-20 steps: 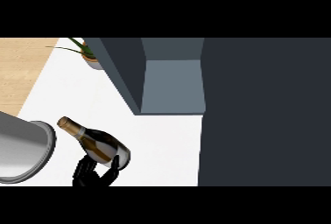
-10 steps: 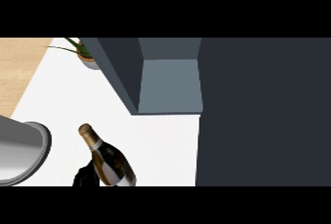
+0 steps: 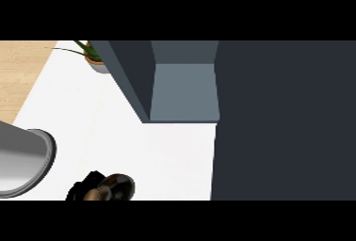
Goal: Pick up the wine, place it into the cabinet and close the cabinet
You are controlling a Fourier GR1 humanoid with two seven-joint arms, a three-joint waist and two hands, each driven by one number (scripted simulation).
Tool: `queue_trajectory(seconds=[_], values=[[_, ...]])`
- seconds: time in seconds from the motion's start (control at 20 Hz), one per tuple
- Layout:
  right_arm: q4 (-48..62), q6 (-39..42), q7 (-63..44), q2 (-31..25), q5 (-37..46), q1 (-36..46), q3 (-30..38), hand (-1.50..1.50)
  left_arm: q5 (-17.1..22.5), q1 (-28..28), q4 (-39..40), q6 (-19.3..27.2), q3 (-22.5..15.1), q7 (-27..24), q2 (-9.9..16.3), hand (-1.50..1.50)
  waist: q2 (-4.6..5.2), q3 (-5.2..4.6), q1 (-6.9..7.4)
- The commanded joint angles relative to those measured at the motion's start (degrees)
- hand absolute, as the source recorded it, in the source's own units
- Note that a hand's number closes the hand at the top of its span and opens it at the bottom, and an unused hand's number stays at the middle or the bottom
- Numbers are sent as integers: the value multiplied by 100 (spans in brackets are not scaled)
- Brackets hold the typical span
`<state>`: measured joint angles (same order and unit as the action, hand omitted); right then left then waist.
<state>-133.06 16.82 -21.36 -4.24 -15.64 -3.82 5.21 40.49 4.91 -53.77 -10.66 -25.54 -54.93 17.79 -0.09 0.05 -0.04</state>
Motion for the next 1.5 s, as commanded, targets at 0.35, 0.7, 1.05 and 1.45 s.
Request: queue_trajectory(seconds=[0.35, 0.7, 1.05, 1.45], values=[[-357, -8, -398, -158, -305, -62, 131, -150, 29, 812, -3124, 822, 89, 1554, 461, 150, -3, 0, 20], [-272, -199, -437, -30, -114, 112, 9, -150, -506, 419, -4189, 2043, -152, 2372, -171, 150, 2, -3, -2], [-81, 270, 418, 201, 173, -603, -210, -150, -547, -516, -4051, 2379, 180, 3210, -611, 150, 6, -3, -39], [145, 169, 72, -12, -186, -163, 130, -150, -1313, -1632, -3580, 3074, 202, 3697, -1388, 150, 10, -5, -31]])
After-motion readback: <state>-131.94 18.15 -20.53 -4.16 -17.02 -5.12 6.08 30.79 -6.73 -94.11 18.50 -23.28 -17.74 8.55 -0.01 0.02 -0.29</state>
